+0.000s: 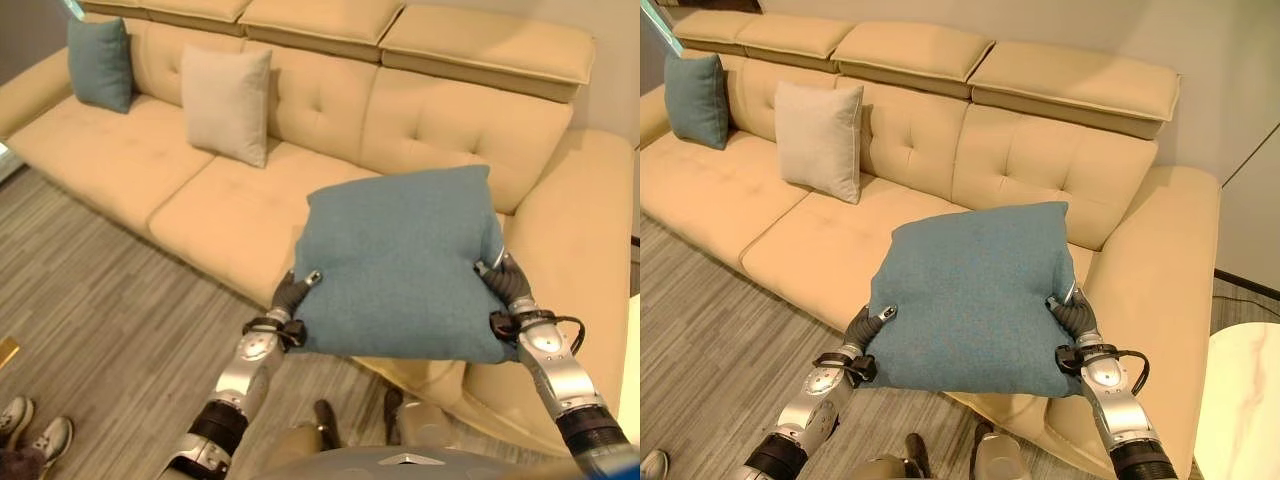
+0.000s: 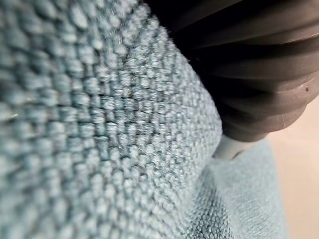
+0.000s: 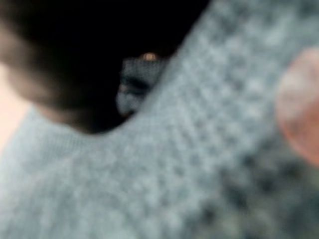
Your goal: Pick up all the scattered cushions and arrange them neatly on the sofa.
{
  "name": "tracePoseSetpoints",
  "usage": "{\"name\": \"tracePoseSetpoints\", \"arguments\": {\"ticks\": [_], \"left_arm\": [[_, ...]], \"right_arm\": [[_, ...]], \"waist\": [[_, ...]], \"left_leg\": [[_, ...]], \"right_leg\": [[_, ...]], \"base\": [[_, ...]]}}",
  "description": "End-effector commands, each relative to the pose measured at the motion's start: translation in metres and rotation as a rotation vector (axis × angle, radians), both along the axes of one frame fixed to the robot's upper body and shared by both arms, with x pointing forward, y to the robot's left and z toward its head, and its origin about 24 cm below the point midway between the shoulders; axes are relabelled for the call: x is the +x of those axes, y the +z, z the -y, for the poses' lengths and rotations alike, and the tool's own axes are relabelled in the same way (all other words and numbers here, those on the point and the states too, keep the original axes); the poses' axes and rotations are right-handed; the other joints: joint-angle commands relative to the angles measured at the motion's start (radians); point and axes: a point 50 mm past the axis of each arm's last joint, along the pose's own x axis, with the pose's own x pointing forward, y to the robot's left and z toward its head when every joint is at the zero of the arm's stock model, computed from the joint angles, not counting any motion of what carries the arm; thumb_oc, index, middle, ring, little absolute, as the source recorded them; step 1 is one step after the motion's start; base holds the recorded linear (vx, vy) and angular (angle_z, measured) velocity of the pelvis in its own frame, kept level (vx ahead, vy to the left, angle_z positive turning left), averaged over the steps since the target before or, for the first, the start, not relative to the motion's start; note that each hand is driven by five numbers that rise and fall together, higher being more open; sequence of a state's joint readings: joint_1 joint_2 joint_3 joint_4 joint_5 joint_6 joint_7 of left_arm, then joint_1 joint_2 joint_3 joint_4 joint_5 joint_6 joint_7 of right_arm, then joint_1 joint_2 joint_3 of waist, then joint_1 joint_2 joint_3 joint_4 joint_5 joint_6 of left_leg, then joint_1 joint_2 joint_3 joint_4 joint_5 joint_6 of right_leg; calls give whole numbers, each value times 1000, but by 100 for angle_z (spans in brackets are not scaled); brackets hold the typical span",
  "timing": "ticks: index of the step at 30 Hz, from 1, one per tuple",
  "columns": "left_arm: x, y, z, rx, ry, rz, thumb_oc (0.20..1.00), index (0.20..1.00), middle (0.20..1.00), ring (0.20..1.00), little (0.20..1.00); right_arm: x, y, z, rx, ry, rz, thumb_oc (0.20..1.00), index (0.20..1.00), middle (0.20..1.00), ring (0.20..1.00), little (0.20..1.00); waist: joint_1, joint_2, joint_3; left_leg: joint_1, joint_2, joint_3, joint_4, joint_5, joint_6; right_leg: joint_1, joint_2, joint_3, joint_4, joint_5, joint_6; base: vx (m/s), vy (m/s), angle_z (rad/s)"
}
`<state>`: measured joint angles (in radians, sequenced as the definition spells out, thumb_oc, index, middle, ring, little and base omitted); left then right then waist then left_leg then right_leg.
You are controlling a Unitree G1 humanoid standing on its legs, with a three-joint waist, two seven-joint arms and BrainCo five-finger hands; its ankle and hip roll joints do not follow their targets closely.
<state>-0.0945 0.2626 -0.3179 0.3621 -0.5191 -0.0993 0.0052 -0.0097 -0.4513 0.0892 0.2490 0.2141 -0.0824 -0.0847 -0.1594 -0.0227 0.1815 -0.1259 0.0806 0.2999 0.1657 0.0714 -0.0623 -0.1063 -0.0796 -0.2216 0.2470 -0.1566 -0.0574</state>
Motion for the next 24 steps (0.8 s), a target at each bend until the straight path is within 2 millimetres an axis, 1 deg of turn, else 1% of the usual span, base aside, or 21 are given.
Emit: {"name": "tracePoseSetpoints", "arguments": {"ticks": [1,2,3,4,5,6,7,8,9,12,14,16,17,18,19,20,21,22,23,24], "left_arm": [[14,40,2,-27,-31,216,200,200,200,200,200],[14,40,2,-26,-31,217,200,200,200,200,200],[12,39,1,-34,-22,209,200,200,200,200,200],[10,38,-1,-35,-13,206,200,200,200,200,200],[9,38,-3,-35,-1,205,200,200,200,200,200],[9,38,-3,-35,-1,205,200,200,200,200,200],[9,38,-3,-34,1,208,200,200,200,200,200],[9,38,-3,-34,1,208,200,200,200,200,200],[6,35,-4,-38,-4,199,200,200,200,200,200],[6,36,-7,-28,-2,204,200,200,200,200,200],[7,39,-13,-9,8,216,200,200,200,200,200],[10,44,-21,3,31,236,200,200,200,200,200],[11,45,-24,7,45,243,200,200,200,200,200],[10,46,-27,11,59,246,200,200,200,200,200],[10,46,-31,4,81,245,200,200,200,200,200],[10,46,-31,4,81,245,200,200,200,200,200],[10,46,-32,1,87,245,200,200,200,200,200],[11,48,-34,6,99,253,200,200,200,200,200],[12,49,-32,-1,88,255,200,200,200,200,200],[12,47,-30,-2,79,251,200,200,200,200,200]], "right_arm": [[12,42,-5,18,29,236,200,200,200,200,200],[12,42,-5,19,29,236,200,200,200,200,200],[12,41,-6,20,31,232,200,200,200,200,200],[12,41,-7,17,34,230,200,200,200,200,200],[13,41,-9,12,42,231,200,200,200,200,200],[13,41,-9,12,42,231,200,200,200,200,200],[14,41,-9,3,43,228,200,200,200,200,200],[14,41,-9,3,43,228,200,200,200,200,200],[14,41,-9,-6,49,224,200,200,200,200,200],[16,40,-13,-9,62,221,200,200,200,200,200],[21,43,-21,-5,91,231,200,200,200,200,200],[30,49,-32,4,126,257,200,200,200,200,200],[33,51,-38,12,143,267,200,200,200,200,200],[36,53,-43,22,160,277,200,200,200,200,200],[38,56,-47,27,183,282,200,200,200,200,200],[38,56,-47,27,183,282,200,200,200,200,200],[39,57,-48,28,185,285,200,200,200,200,200],[39,58,-49,27,192,293,200,200,200,200,200],[38,57,-47,23,183,287,200,200,200,200,200],[36,55,-44,19,176,281,200,200,200,200,200]], "waist": [[-9,-63,-76],[-9,-64,-79],[-1,-66,-78],[8,-66,-72],[21,-63,-67],[20,-63,-67],[23,-57,-64],[24,-58,-63],[24,-39,-73],[28,-25,-71],[40,-22,-65],[54,-20,-52],[62,-21,-48],[66,-24,-41],[66,-27,-41],[68,-26,-43],[69,-28,-44],[68,-21,-42],[61,-18,-46],[46,-20,-47]], "left_leg": [[11,0,-21,31,-124,-13],[9,-1,-21,27,-119,-13],[-4,19,-53,9,-89,-23],[-2,21,-80,-4,-81,-28],[-26,20,-148,-30,-52,-38],[-25,19,-149,-31,-51,-38],[-28,17,-163,-44,-46,-39],[-26,17,-162,-46,-46,-39],[14,15,-159,-113,-49,-37],[37,-10,-157,-125,-54,-19],[61,-22,-124,-137,-68,1],[78,-25,-78,-140,-81,24],[88,-25,-56,-145,-84,30],[108,-29,-28,-156,-91,35],[145,-40,14,-181,-98,34],[142,-38,16,-182,-95,34],[150,-46,29,-188,-102,34],[178,-49,33,-202,-127,27],[182,-52,33,-199,-132,26],[175,-53,37,-188,-125,28]], "right_leg": [[62,18,103,-193,111,140],[59,17,103,-194,113,140],[61,17,119,-186,104,139],[68,16,132,-183,97,140],[74,16,154,-184,93,143],[75,16,154,-184,93,143],[78,16,163,-181,88,144],[79,16,164,-181,87,144],[88,13,174,-185,82,153],[77,-1,202,-149,77,165],[47,-9,232,-99,85,177],[-5,-13,239,-16,92,191],[-23,-14,227,16,93,197],[-51,-20,198,59,107,207],[-85,-16,138,29,123,210],[-87,-14,139,23,129,209],[-96,-19,102,-9,138,204],[-112,-32,29,-47,142,208],[-106,-35,22,-82,139,209],[-99,-29,27,-113,163,204]], "base": [[70,23,-15],[126,68,-30],[138,101,-30],[231,191,-57],[145,136,-68],[137,143,-80],[51,55,-63],[171,186,-45],[179,213,-43],[149,257,-40],[76,208,-52],[28,157,-102],[21,111,-134],[75,124,-125],[54,83,-112],[55,40,-107],[110,-17,-86],[156,-50,-51],[127,-81,-25],[92,-108,-11]]}}
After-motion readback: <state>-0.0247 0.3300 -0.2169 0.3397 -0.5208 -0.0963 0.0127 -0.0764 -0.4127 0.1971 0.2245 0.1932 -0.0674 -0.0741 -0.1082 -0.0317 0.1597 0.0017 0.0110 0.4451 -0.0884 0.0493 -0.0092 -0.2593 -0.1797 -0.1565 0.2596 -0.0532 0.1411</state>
